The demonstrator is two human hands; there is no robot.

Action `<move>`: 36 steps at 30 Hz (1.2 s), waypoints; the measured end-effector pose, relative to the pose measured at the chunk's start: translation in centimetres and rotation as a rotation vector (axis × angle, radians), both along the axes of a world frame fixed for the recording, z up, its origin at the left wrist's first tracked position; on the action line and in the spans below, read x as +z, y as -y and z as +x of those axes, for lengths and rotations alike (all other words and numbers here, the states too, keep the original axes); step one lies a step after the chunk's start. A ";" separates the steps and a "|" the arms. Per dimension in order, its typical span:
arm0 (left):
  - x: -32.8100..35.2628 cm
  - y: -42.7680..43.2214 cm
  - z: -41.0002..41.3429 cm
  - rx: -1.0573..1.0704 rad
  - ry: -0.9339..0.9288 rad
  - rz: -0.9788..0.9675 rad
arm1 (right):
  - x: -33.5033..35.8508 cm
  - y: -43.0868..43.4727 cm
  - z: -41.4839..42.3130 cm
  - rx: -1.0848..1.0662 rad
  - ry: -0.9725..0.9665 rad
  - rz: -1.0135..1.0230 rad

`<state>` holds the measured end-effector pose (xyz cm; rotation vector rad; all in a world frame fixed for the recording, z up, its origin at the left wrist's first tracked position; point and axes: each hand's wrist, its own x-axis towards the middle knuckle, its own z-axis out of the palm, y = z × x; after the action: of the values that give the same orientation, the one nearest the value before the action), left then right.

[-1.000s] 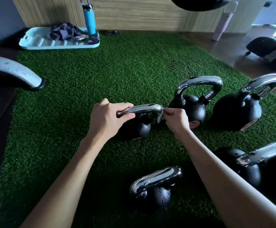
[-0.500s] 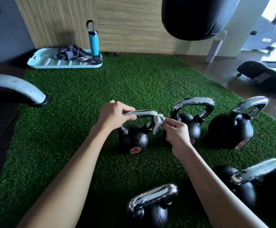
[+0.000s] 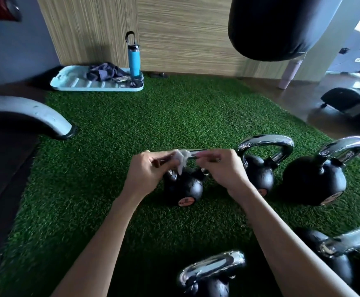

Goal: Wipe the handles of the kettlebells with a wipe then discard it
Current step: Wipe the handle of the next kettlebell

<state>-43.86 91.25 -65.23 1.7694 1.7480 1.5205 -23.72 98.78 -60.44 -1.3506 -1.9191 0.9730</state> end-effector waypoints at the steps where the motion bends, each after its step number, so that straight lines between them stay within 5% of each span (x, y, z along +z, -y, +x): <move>1: -0.5 -0.1 -0.6 0.044 -0.005 0.038 | 0.2 -0.9 -0.1 0.003 0.195 0.181; 3: -0.6 -0.3 -1.4 0.142 -0.037 0.100 | 0.4 -2.9 -0.6 0.075 0.501 0.394; 6: 0.4 -1.4 -2.0 0.235 -0.061 0.109 | -0.1 -4.9 -1.6 0.200 0.703 0.371; 15: 3.0 -4.0 0.2 0.096 -0.330 -0.147 | -1.5 -4.1 -0.1 0.124 0.660 0.433; 22: 1.2 -2.7 -1.8 0.114 -0.155 -0.214 | -1.6 -2.1 0.7 0.071 0.575 0.401; 28: -2.1 -1.5 -3.0 0.053 0.498 -0.406 | -1.7 -1.7 0.2 0.031 0.526 0.358; 33: -4.2 -0.6 -2.4 0.093 0.539 -0.256 | -1.5 -1.2 0.2 0.035 0.521 0.348; 36: -5.9 -1.0 -1.2 0.154 0.648 -0.336 | -1.1 -0.7 0.1 0.035 0.549 0.340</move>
<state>-45.04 92.30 -71.12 0.8634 1.6794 1.5108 -23.65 99.43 -61.57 -1.4768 -2.3766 0.2686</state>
